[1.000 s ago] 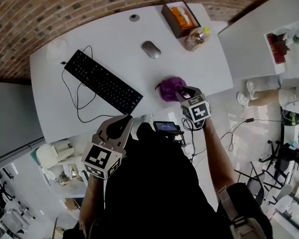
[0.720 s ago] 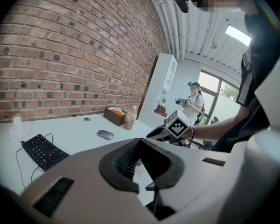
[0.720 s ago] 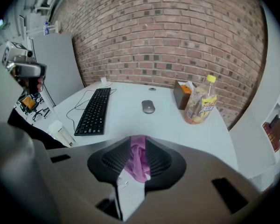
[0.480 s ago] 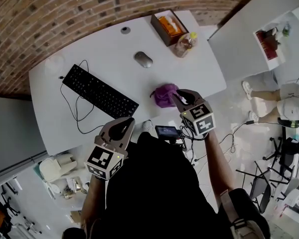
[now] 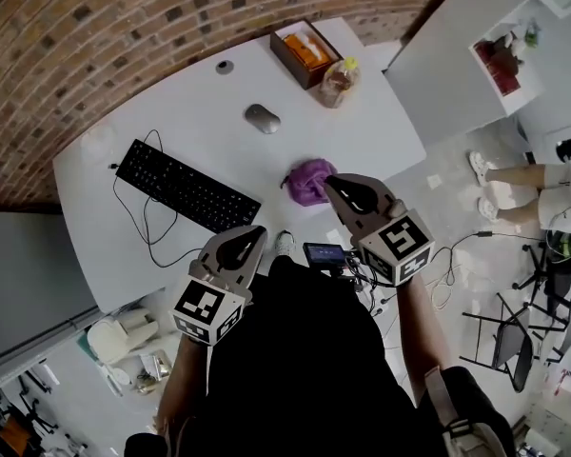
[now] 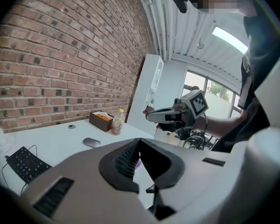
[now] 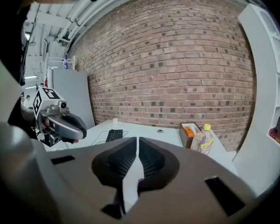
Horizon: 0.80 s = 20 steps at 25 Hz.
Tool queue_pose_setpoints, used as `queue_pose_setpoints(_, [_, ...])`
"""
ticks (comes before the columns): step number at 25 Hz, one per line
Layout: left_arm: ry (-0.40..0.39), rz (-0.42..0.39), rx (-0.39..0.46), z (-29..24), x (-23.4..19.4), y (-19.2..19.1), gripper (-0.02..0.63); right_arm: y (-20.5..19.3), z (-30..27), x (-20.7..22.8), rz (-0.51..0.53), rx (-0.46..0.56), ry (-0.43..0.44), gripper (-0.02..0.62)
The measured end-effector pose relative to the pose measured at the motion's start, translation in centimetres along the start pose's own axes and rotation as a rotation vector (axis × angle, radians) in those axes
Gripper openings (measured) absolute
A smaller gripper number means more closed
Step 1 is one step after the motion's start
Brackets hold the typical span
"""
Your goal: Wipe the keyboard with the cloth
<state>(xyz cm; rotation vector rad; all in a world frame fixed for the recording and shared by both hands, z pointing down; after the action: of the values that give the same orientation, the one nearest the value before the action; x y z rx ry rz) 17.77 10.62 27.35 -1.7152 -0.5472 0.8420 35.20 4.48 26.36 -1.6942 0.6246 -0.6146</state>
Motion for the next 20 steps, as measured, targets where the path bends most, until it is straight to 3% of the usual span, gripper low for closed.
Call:
queue_pose_setpoints(9, [-0.044,0.001,-0.017,-1.3,0.7,0.0,0.015,1.6,2.5,-1.7,-0.002,0.126,0.000,0.018])
queue_pose_setpoints(20, [-0.054,0.020,-0.020,-3.1,1.0,0.2,0.015,0.9,3.4,0.0,-0.041,0.121,-0.024,0.017])
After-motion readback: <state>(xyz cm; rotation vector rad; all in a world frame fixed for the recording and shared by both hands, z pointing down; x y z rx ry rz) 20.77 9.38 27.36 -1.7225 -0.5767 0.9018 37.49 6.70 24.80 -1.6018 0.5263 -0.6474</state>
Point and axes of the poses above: the fingertips, and each gripper's own axes: z backward along the fingers, x to its right, y out of its top, the point moved 5 cm from there along z, backward along the fingers, and after that the axes turned 13 degrees about x, right-handed, at the moved point
